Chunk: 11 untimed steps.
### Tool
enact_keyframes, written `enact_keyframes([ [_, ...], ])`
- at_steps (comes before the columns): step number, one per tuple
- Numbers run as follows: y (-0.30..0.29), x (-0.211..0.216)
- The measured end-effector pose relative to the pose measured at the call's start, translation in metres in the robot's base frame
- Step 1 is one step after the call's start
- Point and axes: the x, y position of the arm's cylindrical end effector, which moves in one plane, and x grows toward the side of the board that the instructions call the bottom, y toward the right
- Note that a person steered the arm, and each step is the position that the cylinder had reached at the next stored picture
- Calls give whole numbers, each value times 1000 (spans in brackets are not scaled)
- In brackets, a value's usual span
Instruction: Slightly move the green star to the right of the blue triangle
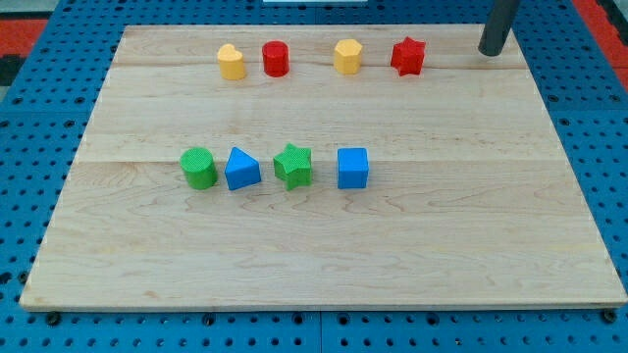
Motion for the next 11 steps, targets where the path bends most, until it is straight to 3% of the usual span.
enact_keyframes([
  [4, 13, 8],
  [6, 41, 163],
  [7, -14, 238],
  [8, -138, 274],
  [9, -264, 274],
  [10, -296, 274],
  [11, -279, 269],
])
